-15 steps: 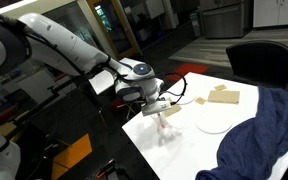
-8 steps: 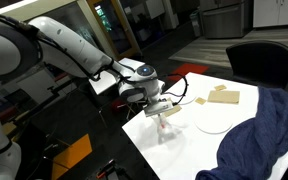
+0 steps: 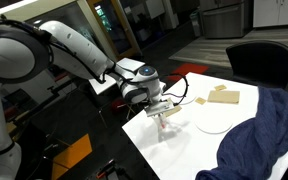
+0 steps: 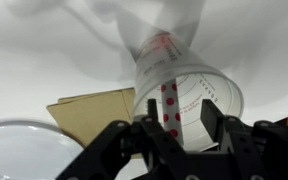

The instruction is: Remove the marker from the clear cup

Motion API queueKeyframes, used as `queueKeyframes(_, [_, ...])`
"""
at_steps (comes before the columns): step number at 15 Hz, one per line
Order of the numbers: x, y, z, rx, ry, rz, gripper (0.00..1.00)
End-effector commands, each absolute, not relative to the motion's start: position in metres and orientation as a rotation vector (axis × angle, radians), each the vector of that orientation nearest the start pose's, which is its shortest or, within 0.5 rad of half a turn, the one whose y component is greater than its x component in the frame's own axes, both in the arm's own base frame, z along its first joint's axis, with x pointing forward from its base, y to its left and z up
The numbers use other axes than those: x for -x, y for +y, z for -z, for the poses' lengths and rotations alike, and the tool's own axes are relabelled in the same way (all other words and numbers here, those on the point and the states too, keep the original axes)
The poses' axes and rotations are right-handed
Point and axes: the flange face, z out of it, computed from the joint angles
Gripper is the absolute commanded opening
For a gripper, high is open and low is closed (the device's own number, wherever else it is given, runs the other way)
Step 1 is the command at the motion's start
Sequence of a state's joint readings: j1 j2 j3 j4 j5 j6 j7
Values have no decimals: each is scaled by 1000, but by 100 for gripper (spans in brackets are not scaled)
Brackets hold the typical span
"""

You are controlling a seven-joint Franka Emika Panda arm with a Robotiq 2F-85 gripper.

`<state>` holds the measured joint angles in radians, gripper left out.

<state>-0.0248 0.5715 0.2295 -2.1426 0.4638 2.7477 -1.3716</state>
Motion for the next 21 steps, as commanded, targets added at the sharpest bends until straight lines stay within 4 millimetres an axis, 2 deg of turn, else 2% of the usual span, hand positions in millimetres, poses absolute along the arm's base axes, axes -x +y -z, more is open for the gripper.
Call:
queueKeyframes(1, [-566,105,-135,2478,-1509,293,49])
queueKeyframes(3, [-569,108,-131,2472,-1508,291,47])
queueKeyframes(5, [-571,111,-128,2455,-1512,289,39])
queueKeyframes(6, [-571,113,-127,2451,-1513,287,21])
queueKeyframes(9, [-569,113,-134,2464,-1521,294,0])
queueKeyframes(11, [-564,113,-144,2481,-1521,305,5])
queueKeyframes(14, [-557,118,-164,2498,-1537,355,5])
queueKeyframes(21, [-531,125,-238,2566,-1573,525,5])
